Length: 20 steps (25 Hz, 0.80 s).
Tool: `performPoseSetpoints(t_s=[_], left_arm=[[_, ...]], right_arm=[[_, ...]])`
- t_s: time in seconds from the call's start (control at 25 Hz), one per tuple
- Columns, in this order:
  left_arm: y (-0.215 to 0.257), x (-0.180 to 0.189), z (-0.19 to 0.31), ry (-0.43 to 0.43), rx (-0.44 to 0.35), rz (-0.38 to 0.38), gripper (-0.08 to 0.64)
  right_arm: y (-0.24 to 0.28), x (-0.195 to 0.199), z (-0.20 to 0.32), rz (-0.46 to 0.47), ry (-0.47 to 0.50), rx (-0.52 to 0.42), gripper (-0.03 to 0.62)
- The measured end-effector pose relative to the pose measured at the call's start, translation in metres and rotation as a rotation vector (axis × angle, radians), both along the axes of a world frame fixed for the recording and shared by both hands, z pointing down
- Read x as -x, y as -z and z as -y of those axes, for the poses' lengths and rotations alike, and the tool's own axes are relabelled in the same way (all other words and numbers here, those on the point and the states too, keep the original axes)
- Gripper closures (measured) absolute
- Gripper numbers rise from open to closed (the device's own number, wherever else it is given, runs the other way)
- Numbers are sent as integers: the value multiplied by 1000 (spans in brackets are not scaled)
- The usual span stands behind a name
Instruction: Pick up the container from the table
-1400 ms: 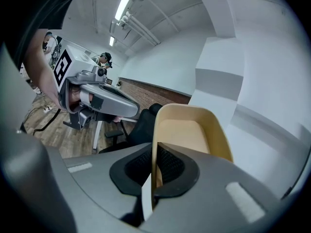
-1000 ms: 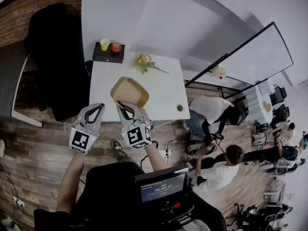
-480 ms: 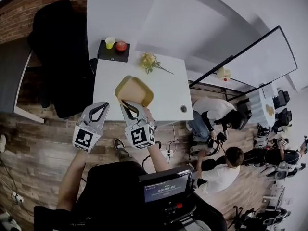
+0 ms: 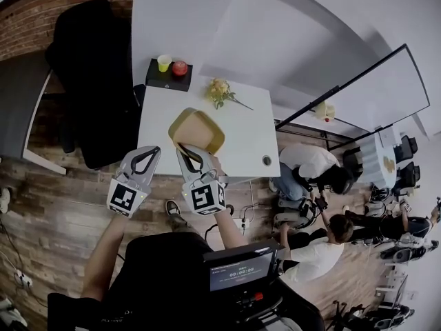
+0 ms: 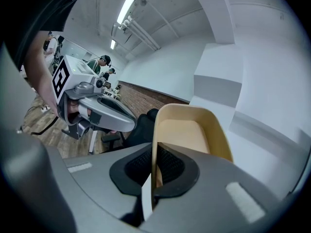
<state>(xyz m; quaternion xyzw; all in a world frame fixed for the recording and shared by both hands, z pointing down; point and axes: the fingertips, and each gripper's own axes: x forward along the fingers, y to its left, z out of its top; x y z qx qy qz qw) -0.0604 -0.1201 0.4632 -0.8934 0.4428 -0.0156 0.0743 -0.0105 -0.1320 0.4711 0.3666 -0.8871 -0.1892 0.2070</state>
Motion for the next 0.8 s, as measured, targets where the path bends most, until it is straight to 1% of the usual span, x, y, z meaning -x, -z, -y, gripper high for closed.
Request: performPoseSetpoints(t_s=[0.16, 0.28, 0.44, 0.56, 0.72, 0.8], left_arm=[[0, -5, -1, -5, 45, -11, 558], [0, -8, -3, -13, 42, -10, 558], [0, -10, -4, -18, 16, -4, 558], [-2, -14, -5, -22, 48, -11, 558], [-2, -17, -6, -30, 11, -4, 558], [-3, -18, -5, -33, 6, 0, 558]], right_arm=[[2, -2, 0, 1, -1, -6, 574], [5, -6, -2, 7, -8, -10, 574], [6, -9, -4, 11, -16, -12, 574], [6, -12, -6, 10, -20, -13, 574], [6, -15, -9, 7, -23, -9, 574], [6, -15, -9, 9, -25, -7, 574]])
